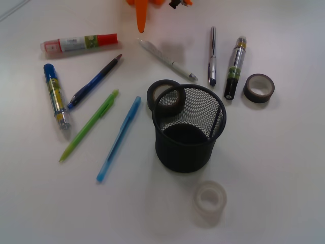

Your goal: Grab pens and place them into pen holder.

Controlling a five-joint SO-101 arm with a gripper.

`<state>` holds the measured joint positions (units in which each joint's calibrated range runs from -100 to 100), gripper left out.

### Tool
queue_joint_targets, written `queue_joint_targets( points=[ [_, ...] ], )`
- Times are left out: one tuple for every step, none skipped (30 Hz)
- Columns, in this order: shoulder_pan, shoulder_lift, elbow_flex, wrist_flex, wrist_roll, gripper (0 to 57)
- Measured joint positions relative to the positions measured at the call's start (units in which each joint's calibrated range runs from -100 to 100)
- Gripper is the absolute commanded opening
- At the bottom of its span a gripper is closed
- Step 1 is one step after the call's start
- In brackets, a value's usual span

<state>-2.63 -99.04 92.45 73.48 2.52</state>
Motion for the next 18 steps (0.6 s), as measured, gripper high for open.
queue_joint_targets(
  points=[
    [0.0, 0.0, 0.0, 0.0, 0.0, 0.6],
    [0.0, 0.7, -0.27, -0.43, -0.2, 0.6],
    [0.07, 4.62, -2.07, -2.16, -1.81, 0.6],
    [-0.07, 7.84, -3.14, -4.49, -3.42, 0.6],
    [-0.15, 11.32, -3.59, -4.84, -3.76, 0.6],
    [-0.37, 14.29, -3.68, -5.18, -4.05, 0.6],
    [-0.22, 14.81, -3.68, -5.44, -4.79, 0.6],
    [0.07, 14.46, -3.77, -5.62, -5.57, 0.6],
    [0.37, 15.16, -3.86, -5.79, -6.3, 0.6],
    [0.52, 16.46, -3.86, -5.87, -6.45, 0.6],
    [0.52, 16.55, -3.77, -5.87, -6.69, 0.6],
    [0.37, 16.2, -3.86, -5.87, -6.89, 0.6],
    [0.22, 15.85, -3.86, -5.87, -6.98, 0.6],
    [0.07, 16.2, -3.86, -5.87, -6.98, 0.6],
    [0.0, 16.99, -3.86, -5.87, -7.08, 0.6],
    [-0.15, 16.99, -3.86, -5.96, -7.28, 0.6],
    [-0.07, 16.81, -3.95, -6.39, -7.47, 0.6],
    [0.07, 16.99, -4.58, -7.0, -7.67, 0.6]
  ],
)
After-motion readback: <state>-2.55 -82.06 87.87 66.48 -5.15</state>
